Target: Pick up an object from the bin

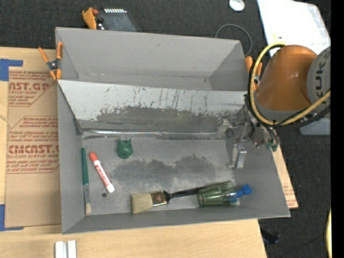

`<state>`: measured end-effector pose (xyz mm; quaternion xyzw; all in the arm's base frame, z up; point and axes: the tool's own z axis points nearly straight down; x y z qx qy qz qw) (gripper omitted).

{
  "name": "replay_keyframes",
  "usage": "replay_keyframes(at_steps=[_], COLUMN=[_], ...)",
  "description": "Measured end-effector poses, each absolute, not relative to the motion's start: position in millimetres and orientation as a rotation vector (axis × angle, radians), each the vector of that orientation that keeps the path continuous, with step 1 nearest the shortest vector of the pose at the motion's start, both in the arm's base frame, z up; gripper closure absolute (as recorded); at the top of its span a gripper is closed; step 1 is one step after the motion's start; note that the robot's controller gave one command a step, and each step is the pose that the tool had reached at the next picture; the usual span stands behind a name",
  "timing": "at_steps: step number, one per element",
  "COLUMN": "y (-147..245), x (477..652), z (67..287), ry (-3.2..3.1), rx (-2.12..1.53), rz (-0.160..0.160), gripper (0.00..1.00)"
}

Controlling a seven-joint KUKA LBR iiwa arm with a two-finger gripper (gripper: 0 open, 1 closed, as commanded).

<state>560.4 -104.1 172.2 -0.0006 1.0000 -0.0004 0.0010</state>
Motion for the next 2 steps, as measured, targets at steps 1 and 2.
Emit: replay_keyframes(at_steps=[1,2], y=[-93.5,-76.7], x=[512.5,492.1], z=[106.0,130.7], ry=[3.124,3.115], rx=[-0.296,-0.338], rz=[0.0,-0.003], gripper=[0.0,0.0])
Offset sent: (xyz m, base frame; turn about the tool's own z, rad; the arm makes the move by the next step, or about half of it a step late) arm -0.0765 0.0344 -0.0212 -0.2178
